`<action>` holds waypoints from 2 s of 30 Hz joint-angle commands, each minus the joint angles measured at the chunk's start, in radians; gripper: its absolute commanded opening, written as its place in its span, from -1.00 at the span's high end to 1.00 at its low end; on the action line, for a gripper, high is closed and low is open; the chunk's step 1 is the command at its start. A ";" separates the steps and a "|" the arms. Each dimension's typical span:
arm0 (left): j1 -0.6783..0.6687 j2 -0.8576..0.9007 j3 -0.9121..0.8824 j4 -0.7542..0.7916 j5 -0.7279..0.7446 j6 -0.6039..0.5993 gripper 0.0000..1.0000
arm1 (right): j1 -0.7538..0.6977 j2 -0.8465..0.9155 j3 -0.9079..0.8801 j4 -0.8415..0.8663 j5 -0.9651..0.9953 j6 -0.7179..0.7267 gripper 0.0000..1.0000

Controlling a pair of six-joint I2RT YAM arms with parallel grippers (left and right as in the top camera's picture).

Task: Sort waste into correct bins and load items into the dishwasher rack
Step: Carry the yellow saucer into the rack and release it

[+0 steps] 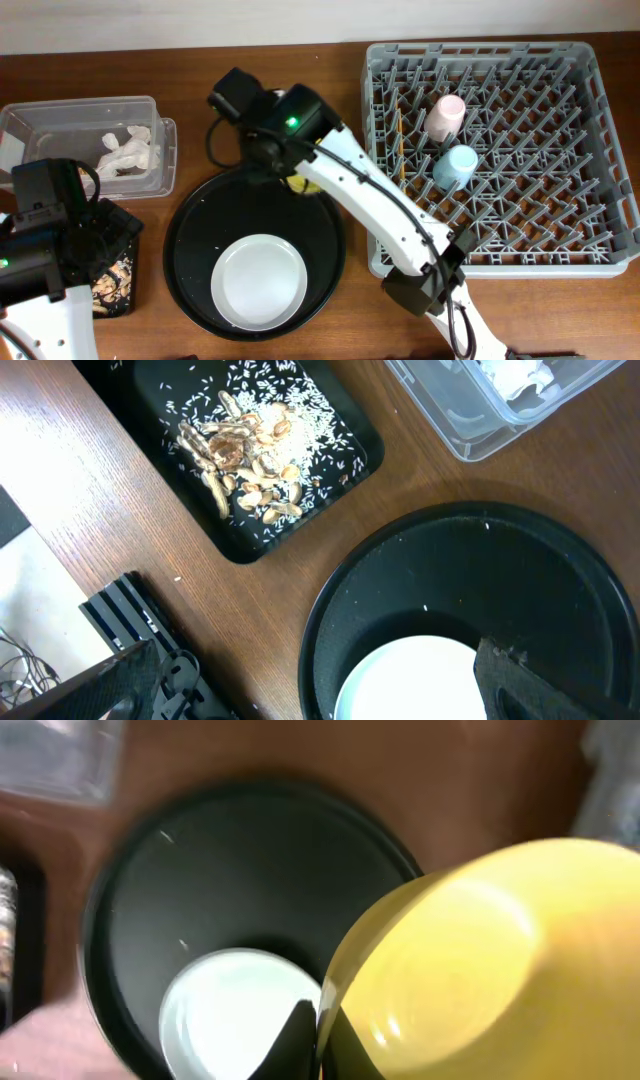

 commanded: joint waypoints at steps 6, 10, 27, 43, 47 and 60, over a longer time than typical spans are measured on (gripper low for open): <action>0.003 -0.008 0.011 -0.001 -0.013 0.005 -0.99 | -0.014 -0.145 0.030 -0.039 -0.122 -0.036 0.92; 0.003 -0.008 0.011 -0.001 -0.014 0.005 -0.99 | -0.093 -0.297 0.007 -0.039 -0.122 -0.068 0.92; 0.003 -0.008 0.011 -0.001 -0.014 0.005 -0.99 | -1.030 -0.431 -0.594 -0.039 -0.931 -0.531 0.92; 0.003 -0.008 0.011 -0.001 -0.014 0.005 -0.99 | -1.261 -0.496 -1.348 0.074 -1.345 -0.835 0.92; 0.003 -0.008 0.011 -0.001 -0.014 0.005 -0.99 | -1.296 -0.495 -1.416 0.149 -1.347 -0.834 0.92; 0.003 -0.008 0.011 -0.001 -0.014 0.005 -0.99 | -1.426 -0.495 -1.129 0.303 -0.740 -0.526 0.37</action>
